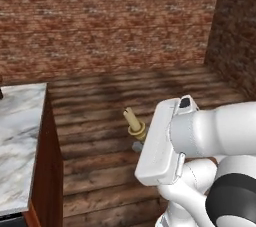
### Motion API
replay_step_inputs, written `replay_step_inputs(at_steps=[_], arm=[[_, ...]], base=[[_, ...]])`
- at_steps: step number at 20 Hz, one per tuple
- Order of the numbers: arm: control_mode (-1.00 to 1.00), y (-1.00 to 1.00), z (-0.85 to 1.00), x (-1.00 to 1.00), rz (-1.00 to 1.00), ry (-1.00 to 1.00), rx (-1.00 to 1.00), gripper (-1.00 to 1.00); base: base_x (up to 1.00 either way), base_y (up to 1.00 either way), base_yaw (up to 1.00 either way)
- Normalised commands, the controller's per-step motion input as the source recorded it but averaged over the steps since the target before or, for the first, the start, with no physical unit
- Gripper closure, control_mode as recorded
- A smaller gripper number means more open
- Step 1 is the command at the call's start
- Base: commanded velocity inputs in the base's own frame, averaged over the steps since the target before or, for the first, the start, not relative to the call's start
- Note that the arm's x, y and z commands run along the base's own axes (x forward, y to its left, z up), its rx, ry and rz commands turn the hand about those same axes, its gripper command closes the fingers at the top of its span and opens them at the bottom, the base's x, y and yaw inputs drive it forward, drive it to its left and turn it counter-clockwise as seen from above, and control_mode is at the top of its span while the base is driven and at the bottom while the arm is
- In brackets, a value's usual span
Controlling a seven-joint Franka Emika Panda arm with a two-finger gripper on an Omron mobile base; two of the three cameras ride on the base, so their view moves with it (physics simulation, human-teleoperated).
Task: Get the candle and the beer from the cabinet and move them to the dining counter.
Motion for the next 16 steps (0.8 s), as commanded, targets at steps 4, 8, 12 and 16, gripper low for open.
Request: replay_step_inputs(at_steps=[4,8,12,16], arm=[[1.0,0.0,0.0,0.0,0.0,0.0,0.0,1.0],[1.0,0.0,0.0,0.0,0.0,0.0,0.0,1.0],[1.0,0.0,0.0,0.0,0.0,0.0,0.0,1.0],[1.0,0.0,0.0,0.0,0.0,0.0,0.0,1.0]], base=[[0.73,-0.56,0.36],[0.81,-0.53,0.35],[0.84,-0.52,0.36],[0.86,-0.51,0.35]])
